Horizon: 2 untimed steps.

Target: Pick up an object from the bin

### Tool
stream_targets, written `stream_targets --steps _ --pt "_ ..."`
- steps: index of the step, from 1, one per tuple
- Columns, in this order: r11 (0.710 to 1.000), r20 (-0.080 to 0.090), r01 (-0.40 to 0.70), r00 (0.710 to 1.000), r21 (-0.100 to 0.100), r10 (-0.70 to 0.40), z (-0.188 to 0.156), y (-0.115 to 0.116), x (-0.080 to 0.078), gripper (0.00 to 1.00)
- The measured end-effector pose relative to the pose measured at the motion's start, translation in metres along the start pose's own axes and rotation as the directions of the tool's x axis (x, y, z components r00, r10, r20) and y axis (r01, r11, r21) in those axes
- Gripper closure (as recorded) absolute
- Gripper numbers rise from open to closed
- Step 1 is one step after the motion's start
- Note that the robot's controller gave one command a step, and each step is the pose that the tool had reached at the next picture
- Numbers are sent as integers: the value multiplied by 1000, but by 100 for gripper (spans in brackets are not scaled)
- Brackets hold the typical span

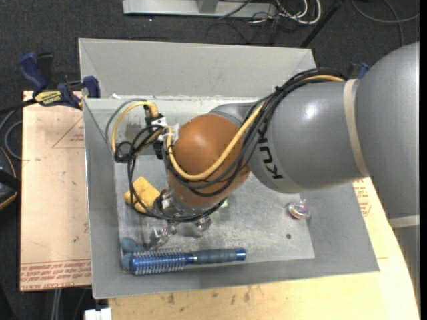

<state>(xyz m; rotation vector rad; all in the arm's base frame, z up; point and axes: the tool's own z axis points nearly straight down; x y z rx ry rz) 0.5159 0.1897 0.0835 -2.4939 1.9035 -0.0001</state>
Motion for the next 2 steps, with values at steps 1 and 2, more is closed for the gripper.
stream_targets --steps 1,2 --pt "936 0 352 936 8 -352 -3 5 -12 0" --pt "765 1 644 765 1 -644 -6 -17 -29 0"
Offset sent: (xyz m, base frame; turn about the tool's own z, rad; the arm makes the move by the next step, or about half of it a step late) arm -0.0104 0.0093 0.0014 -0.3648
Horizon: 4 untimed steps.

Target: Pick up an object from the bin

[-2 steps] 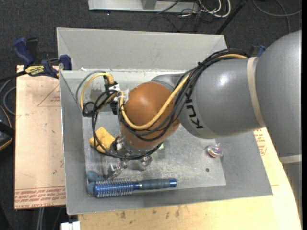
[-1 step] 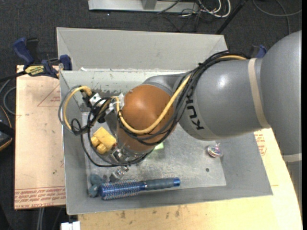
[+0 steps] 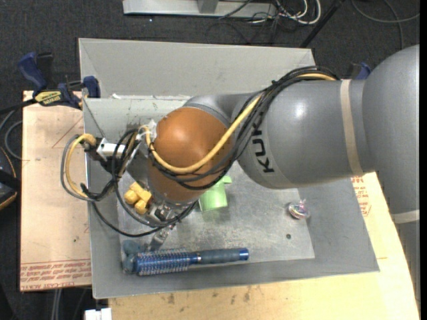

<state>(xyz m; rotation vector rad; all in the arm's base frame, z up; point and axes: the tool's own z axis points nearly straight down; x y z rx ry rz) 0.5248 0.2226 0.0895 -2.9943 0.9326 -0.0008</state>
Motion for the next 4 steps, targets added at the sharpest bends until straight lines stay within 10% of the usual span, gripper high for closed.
stream_targets --steps 1,2,3,4 --pt "961 2 276 961 -1 -276 -89 -2 -41 0" --pt "924 0 383 924 -2 -383 -63 -48 85 0" --pt "956 -2 293 956 -5 -293 -135 28 85 0" --pt "918 13 397 918 -8 -397 -62 83 -5 0"
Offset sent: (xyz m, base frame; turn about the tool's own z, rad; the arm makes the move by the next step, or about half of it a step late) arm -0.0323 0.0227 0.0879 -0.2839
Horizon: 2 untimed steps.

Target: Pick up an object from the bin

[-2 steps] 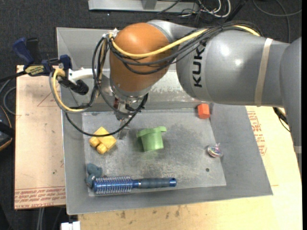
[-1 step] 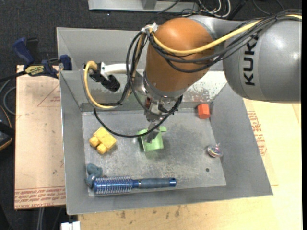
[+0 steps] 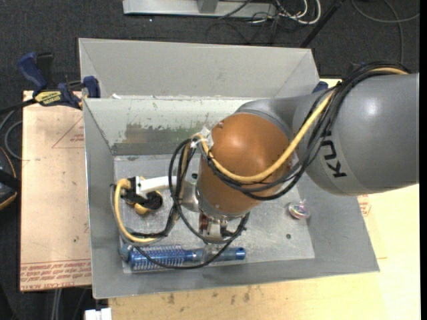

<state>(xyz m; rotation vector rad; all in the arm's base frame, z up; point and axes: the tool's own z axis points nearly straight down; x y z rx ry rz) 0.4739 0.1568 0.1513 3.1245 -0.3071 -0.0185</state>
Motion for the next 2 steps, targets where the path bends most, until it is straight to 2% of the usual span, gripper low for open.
stream_targets --steps 1,2 --pt "1000 -13 -2 1000 3 3 74 -27 11 0" --pt "997 -13 -71 997 13 71 38 -91 44 0"
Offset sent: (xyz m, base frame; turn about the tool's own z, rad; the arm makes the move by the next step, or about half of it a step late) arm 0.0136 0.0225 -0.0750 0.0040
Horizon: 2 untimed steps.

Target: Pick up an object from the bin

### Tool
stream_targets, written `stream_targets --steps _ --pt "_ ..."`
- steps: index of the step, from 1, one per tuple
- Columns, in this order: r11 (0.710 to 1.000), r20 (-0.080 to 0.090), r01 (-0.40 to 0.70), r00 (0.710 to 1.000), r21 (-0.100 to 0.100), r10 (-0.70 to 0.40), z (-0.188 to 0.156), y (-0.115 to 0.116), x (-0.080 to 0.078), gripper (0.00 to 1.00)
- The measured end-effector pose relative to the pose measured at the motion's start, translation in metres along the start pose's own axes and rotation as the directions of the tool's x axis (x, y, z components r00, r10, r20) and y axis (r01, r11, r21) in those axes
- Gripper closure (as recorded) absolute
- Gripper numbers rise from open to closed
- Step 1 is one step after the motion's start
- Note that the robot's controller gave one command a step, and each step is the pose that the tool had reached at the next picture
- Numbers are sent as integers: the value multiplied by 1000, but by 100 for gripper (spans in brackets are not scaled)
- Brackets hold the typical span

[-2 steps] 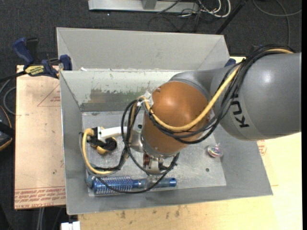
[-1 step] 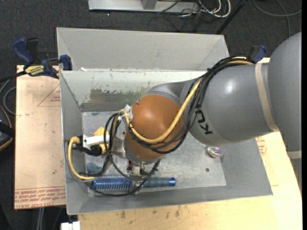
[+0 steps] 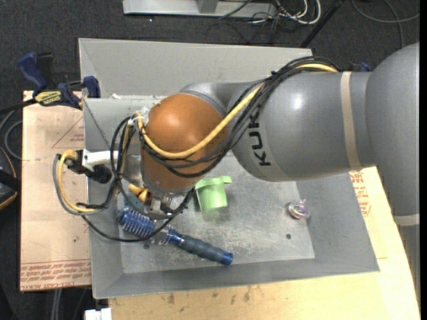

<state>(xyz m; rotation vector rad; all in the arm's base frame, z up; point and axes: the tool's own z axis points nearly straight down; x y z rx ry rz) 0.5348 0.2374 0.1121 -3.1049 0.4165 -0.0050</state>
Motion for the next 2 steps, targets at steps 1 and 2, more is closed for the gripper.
stream_targets --steps 1,2 --pt "991 -2 -130 992 -9 130 37 -3 -14 0" --pt "992 18 -128 992 -12 129 37 -7 -23 100"
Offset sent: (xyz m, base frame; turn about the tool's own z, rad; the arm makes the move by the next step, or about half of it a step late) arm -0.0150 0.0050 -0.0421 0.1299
